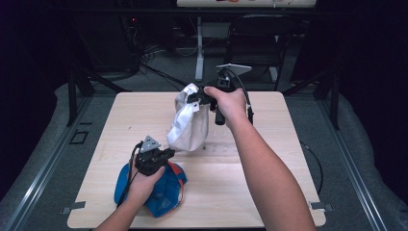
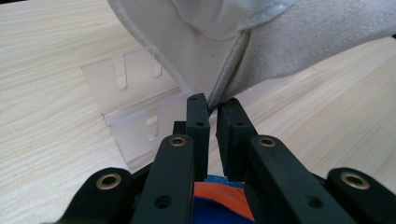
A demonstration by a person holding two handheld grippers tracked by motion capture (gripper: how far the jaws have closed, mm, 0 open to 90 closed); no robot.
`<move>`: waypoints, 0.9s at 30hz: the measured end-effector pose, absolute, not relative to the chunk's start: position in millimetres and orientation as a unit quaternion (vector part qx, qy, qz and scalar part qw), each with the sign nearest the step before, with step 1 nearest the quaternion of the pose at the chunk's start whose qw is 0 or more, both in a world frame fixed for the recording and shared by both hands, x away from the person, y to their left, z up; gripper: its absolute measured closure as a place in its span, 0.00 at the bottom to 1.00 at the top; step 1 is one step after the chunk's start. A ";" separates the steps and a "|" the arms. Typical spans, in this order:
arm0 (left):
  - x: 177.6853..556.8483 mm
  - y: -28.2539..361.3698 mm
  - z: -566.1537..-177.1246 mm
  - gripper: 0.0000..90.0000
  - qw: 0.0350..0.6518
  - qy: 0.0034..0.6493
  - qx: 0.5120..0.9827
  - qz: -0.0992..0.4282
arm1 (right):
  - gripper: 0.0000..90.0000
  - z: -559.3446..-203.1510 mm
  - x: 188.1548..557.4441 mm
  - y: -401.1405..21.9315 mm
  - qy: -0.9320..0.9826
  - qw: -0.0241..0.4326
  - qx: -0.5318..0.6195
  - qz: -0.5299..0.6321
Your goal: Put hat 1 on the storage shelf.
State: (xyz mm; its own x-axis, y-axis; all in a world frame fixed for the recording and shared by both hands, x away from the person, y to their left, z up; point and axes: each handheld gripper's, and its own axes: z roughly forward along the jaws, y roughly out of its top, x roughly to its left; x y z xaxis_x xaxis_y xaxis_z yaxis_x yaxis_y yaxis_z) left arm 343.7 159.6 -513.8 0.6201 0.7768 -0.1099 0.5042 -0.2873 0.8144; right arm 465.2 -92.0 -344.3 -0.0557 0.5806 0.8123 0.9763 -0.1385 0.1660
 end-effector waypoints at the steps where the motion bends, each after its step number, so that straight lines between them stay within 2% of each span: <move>1: 343.6 158.7 -514.4 0.93 0.429 0.408 0.791 0.155 | 0.86 -344.3 465.2 -92.0 -0.608 0.248 -0.641 -0.398; 11: 346.2 164.2 -521.3 0.95 0.420 0.419 0.792 0.141 | 0.86 -359.4 465.8 -90.2 -0.616 0.245 -0.645 -0.380; 19: 338.3 161.4 -507.9 0.95 0.422 0.404 0.796 0.158 | 0.87 -354.7 466.2 -94.7 -0.611 0.235 -0.646 -0.393; 27: 346.1 160.2 -523.7 0.95 0.408 0.423 0.797 0.141 | 0.87 -362.5 466.0 -92.4 -0.617 0.228 -0.651 -0.380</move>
